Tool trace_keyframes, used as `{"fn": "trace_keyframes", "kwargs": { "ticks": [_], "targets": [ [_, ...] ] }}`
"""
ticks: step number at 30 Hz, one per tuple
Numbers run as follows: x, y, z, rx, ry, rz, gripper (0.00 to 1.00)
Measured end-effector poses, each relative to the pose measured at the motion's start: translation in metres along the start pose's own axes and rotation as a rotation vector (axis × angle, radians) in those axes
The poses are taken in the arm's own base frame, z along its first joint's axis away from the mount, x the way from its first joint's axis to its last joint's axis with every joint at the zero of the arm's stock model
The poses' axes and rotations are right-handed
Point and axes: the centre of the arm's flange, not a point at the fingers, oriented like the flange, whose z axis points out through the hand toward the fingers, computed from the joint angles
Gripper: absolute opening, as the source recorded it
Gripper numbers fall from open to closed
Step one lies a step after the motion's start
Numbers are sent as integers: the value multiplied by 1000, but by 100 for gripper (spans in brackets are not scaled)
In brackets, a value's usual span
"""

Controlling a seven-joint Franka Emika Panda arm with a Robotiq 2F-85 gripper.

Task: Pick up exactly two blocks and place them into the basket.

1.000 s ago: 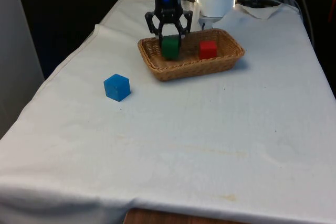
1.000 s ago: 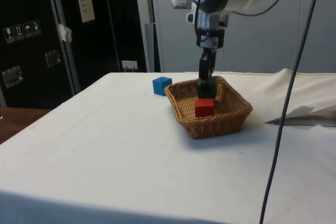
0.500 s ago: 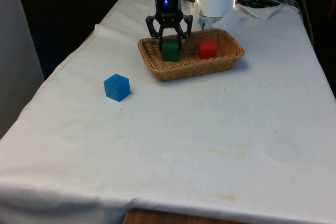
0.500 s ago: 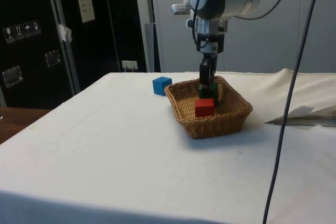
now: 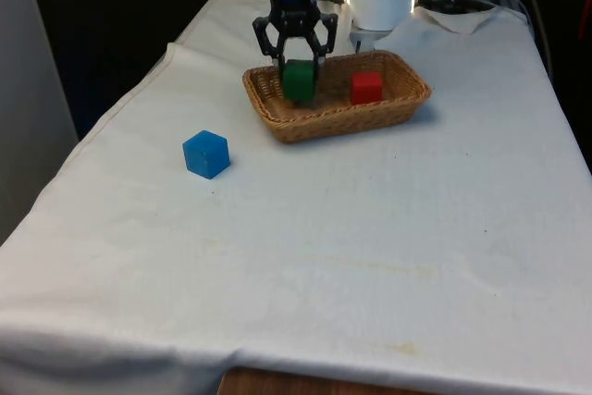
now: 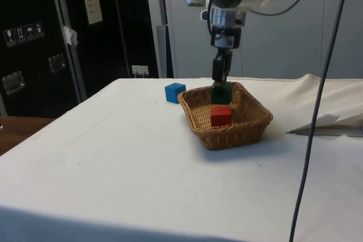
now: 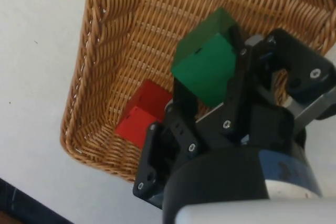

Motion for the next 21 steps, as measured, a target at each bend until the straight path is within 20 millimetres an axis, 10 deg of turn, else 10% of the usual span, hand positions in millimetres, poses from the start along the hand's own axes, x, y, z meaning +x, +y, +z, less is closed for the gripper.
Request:
{"fn": "trace_keyframes", "kwargs": {
  "ticks": [5, 9, 21],
  "targets": [
    [0, 0, 0, 1, 0, 0, 50],
    [0, 0, 0, 1, 0, 0, 97],
    [7, -4, -4, 3, 14, -12, 100]
  ]
}}
